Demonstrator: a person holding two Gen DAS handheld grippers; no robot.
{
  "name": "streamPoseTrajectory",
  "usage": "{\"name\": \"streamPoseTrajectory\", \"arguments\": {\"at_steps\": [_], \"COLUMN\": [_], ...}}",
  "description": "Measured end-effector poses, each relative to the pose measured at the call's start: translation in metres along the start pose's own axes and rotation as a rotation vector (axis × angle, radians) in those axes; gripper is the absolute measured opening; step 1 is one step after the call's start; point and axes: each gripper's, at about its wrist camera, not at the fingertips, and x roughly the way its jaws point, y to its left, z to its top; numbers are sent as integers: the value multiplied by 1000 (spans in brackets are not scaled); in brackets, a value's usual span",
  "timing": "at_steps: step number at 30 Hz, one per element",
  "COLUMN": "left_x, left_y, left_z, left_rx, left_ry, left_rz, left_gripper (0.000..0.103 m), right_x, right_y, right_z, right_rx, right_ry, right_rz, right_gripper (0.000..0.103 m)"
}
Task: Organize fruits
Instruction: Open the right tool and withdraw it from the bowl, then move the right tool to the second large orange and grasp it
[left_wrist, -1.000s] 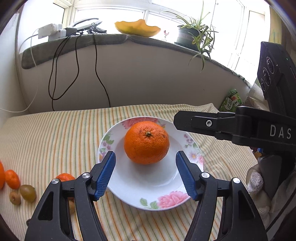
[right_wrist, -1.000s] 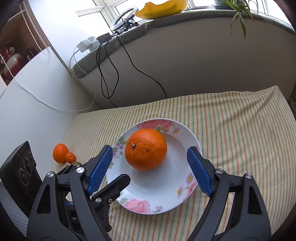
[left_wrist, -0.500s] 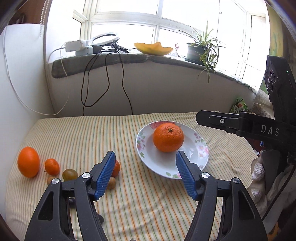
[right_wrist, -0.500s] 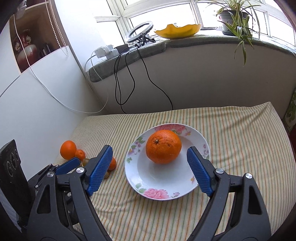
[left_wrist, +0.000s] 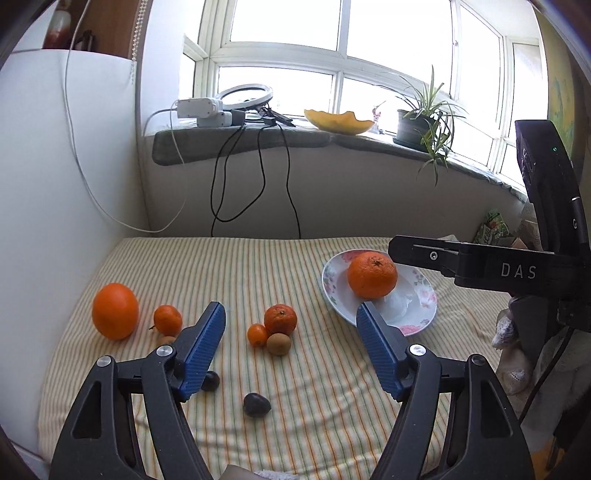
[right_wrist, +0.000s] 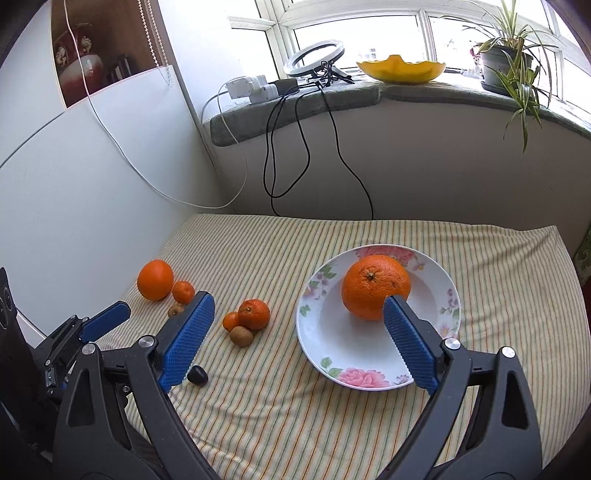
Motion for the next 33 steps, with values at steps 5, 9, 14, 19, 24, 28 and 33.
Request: {"name": "streamPoseTrajectory", "arguments": {"at_steps": [5,9,14,19,24,28,33], "left_x": [-4,-6,-8,-7,-2,2,15], "left_y": [20,37,58,89,125,146,170], "left_z": [-3,-5,-9,-15,-25,-33,-38], "left_rx": [-26,-47,-72,-129,-189,-228,-268], "left_ry": [-10,-14,-20,-19,-3,9,30], "left_rz": [29,46,69,84,98,100,109], "left_gripper": [74,74,74,74,74,74,74], "right_x": [12,22,37,55,77,101,131], "right_y": [23,40,63,92,121,136,151], "right_z": [0,1,2,6,10,14,16], "right_rx": [-44,-67,-93,-134,-154,-133,-104], "right_ry": [17,24,45,85,126,171,229], "right_rz": [22,38,69,121,184,228,296], "right_gripper": [95,95,95,95,95,95,95]}}
